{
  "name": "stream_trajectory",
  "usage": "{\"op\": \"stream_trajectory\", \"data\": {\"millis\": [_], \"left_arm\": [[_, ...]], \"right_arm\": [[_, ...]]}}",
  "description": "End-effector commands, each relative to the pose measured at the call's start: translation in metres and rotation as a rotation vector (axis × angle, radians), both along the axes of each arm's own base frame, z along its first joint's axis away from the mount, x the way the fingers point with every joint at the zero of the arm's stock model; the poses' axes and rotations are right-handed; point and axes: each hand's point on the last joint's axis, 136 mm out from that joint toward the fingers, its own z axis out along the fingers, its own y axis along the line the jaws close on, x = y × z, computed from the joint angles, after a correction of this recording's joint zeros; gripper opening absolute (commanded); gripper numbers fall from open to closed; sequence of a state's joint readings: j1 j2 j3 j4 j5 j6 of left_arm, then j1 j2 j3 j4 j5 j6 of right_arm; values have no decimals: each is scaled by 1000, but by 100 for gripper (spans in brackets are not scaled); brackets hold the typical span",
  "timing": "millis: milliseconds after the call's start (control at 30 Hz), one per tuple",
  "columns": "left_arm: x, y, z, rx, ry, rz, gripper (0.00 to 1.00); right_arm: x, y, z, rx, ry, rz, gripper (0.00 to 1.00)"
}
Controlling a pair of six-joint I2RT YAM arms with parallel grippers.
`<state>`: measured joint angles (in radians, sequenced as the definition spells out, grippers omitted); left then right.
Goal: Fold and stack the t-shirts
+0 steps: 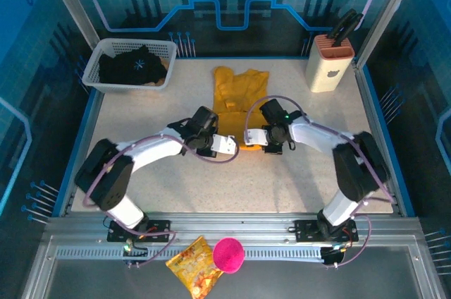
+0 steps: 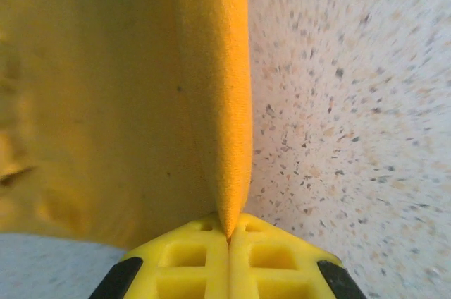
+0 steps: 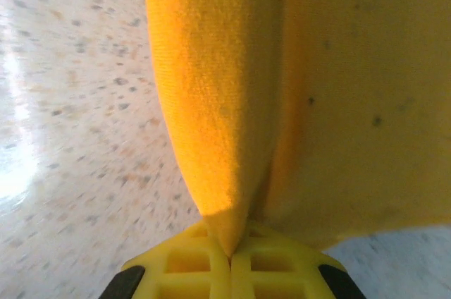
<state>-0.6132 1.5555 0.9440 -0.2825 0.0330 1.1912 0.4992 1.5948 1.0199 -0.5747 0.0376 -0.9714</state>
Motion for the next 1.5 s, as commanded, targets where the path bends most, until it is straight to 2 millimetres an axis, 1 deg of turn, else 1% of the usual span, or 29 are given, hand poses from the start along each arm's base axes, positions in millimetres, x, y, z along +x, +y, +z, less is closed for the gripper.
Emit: {"op": "stream_trajectory", "data": {"millis": [0, 133, 233, 300, 367, 400, 467, 500, 567, 667, 733, 833, 900, 967, 1033, 1200, 1300, 1400, 1467], "left_arm": [[-35, 10, 15, 4, 25, 8, 0], [-75, 13, 35, -10, 23, -1, 0], [-101, 19, 47, -13, 8, -11, 0], [-111, 21, 58, -32, -7, -9, 0], [-115, 20, 70, -71, -16, 2, 0], [-113, 20, 75, -86, -26, 12, 0], [-104, 19, 82, -89, -65, 36, 0], [-97, 19, 86, -82, -88, 53, 0], [-81, 18, 93, -77, -118, 84, 0], [-54, 16, 106, -116, -137, 135, 0], [-36, 17, 112, -136, -150, 162, 0], [-7, 21, 115, -148, -168, 198, 0], [14, 24, 113, -158, -164, 228, 0], [31, 25, 107, -164, -161, 245, 0], [47, 25, 96, -163, -168, 260, 0], [88, 28, 63, -133, -181, 321, 0], [106, 30, 42, -107, -159, 347, 0], [125, 31, 26, -91, -165, 375, 0], [140, 32, 21, -91, -193, 396, 0]], "right_arm": [[-32, -9, 21, -4, -12, -17, 0], [-75, -4, 44, 10, -40, 26, 0], [-101, -4, 62, 33, -56, 33, 0], [-113, -6, 73, 50, -69, 37, 0], [-116, -7, 84, 79, -98, 33, 0], [-114, -7, 90, 92, -121, 30, 0], [-102, -7, 99, 106, -187, 8, 0], [-92, -7, 103, 110, -221, -13, 0], [-70, -9, 110, 108, -273, -64, 0], [-35, -6, 123, 123, -337, -127, 0], [-18, -3, 129, 140, -358, -144, 0], [9, 2, 135, 167, -365, -174, 0], [27, 3, 132, 165, -364, -199, 0], [43, 4, 127, 156, -356, -221, 0], [57, 6, 117, 147, -349, -240, 0], [88, 9, 83, 124, -329, -307, 0], [103, 7, 61, 103, -317, -345, 0], [118, 5, 42, 78, -319, -385, 0], [128, 1, 32, 65, -329, -418, 0]]}}
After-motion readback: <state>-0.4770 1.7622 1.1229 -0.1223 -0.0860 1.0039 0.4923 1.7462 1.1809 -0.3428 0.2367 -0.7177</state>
